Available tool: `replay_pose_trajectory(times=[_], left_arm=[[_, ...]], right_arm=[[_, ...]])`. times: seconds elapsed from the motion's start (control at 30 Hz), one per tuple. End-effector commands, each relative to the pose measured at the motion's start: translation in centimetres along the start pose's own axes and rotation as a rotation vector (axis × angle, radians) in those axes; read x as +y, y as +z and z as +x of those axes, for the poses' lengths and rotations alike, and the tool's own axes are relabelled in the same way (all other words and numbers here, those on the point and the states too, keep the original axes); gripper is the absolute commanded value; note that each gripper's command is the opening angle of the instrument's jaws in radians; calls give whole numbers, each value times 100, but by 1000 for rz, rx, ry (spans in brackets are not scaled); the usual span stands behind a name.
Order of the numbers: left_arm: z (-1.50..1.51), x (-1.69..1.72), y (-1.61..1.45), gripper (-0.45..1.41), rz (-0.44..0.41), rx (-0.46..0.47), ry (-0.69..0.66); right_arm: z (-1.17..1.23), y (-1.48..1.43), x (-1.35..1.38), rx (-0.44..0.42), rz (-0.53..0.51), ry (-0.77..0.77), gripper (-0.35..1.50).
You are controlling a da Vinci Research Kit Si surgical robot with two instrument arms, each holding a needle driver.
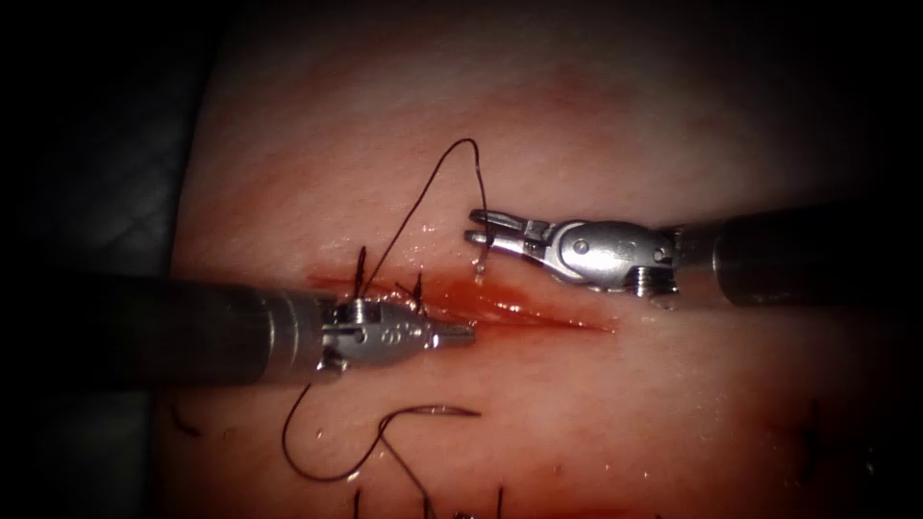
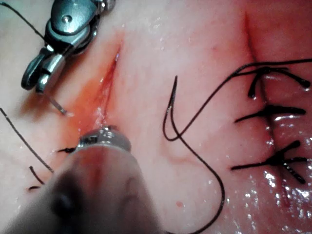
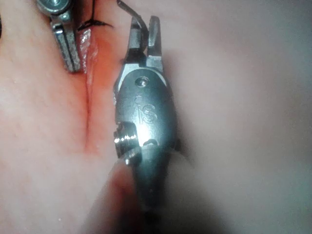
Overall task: Wound Closure
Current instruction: Throw the needle through the skin above the cut with the right tool.
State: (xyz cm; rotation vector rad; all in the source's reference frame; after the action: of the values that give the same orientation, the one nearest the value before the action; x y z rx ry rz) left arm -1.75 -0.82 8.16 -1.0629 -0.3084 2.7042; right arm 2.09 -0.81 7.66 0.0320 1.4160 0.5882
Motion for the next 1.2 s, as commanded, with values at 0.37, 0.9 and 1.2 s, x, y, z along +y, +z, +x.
replay_pose_trajectory(times=[0.37,0.9,1.2], left_arm=[[-24,-2,-3,-32,-49,-35,-26],[-39,-9,-16,-28,-51,-43,-32],[-42,-11,-17,-27,-53,-43,-31]], right_arm=[[-12,25,4,-72,87,563,-35],[-21,22,-33,-145,173,993,-35],[-24,26,-61,-179,239,1184,-35]])
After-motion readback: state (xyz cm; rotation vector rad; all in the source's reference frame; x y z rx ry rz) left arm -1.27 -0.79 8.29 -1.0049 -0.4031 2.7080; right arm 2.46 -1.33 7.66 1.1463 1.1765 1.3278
